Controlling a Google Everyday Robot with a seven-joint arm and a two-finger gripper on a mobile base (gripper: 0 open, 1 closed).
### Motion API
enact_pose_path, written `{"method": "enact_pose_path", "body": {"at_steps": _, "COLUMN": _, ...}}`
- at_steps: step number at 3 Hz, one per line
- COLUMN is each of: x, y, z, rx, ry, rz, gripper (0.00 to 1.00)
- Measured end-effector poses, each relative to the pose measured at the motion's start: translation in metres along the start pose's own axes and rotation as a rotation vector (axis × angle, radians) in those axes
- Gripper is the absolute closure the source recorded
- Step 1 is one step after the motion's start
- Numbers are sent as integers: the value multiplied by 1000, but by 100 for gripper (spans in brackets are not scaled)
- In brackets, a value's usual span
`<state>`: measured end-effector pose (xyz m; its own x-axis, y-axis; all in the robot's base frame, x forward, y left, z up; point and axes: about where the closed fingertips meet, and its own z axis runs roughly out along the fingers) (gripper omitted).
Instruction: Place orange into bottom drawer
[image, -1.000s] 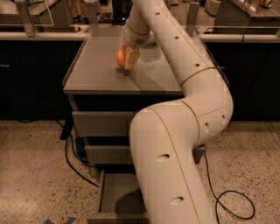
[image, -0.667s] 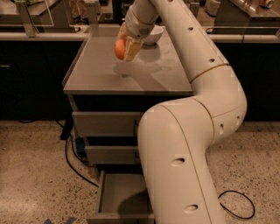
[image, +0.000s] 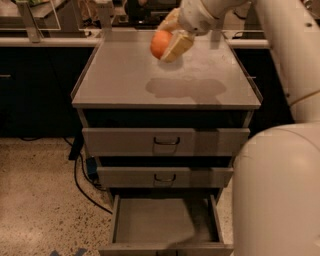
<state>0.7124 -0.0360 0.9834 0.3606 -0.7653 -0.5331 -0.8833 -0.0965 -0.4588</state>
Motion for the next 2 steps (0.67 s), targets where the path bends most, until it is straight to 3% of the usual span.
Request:
{"method": "enact_pose_path", "body": {"at_steps": 1, "x": 19, "y": 60, "z": -21, "rx": -41, "ry": -19, "rz": 101, "gripper": 100}}
{"method": "enact_pose_path", "body": {"at_steps": 2, "x": 19, "y": 59, "z": -21, "rx": -40, "ry": -19, "rz": 101, "gripper": 100}}
